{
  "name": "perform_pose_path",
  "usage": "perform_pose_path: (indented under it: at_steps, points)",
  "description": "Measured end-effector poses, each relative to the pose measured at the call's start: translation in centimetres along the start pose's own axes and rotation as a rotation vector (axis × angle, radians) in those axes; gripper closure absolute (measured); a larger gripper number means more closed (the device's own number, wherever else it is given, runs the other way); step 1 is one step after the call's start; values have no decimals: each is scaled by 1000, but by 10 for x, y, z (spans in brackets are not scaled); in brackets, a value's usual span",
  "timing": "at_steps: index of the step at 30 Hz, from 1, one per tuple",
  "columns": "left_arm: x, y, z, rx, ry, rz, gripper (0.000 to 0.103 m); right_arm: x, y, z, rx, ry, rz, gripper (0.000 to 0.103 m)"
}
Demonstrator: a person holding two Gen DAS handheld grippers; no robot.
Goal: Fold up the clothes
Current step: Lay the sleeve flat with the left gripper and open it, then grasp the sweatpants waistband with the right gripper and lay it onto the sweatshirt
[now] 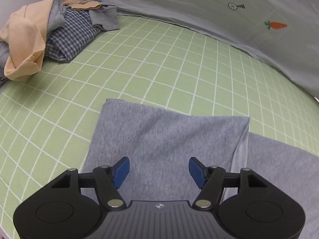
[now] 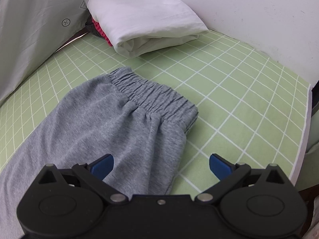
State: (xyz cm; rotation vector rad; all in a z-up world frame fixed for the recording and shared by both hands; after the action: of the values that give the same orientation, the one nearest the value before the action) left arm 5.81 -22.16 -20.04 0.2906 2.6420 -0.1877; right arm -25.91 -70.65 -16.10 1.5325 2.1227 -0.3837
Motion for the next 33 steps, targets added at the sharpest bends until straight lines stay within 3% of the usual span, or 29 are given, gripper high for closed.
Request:
perform_pose_path:
  at_steps: [3, 10, 12, 14, 20, 25, 29, 33]
  points:
    - [12, -12, -2, -8, 28, 80, 35, -4, 1, 7, -9, 3, -10, 0]
    - [45, -83, -5, 112, 120, 332, 22, -16, -2, 13, -59, -10, -12, 0]
    - [50, -98, -7, 115, 130, 385, 19, -19, -4, 17, -77, -5, -5, 0]
    - [49, -102, -11, 110, 122, 379, 19, -22, -5, 20, -102, 4, -2, 0]
    - [32, -90, -17, 99, 113, 219, 18, -25, -3, 31, -147, 15, -7, 0]
    - [28, -89, -23, 69, 114, 194, 17, -28, -4, 32, -149, -17, -14, 4]
    - [27, -89, -23, 59, 120, 201, 17, -29, -4, 29, -107, -45, -70, 40]
    - [24, -90, -18, 80, 110, 199, 17, -31, -3, 24, -179, -40, -109, 71]
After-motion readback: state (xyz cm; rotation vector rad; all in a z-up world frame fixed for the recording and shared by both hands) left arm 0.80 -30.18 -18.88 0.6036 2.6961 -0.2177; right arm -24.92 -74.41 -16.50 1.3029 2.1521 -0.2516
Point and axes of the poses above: each gripper's, at about its wrist camera, not at the fingertips, and z roughly the way its jaws point, y to its left, x to its underside, the point moved 4 cm from there along z, roughly the way its jaws point, and after that the axes turned 1 degree about x, right-handed, at the moved point
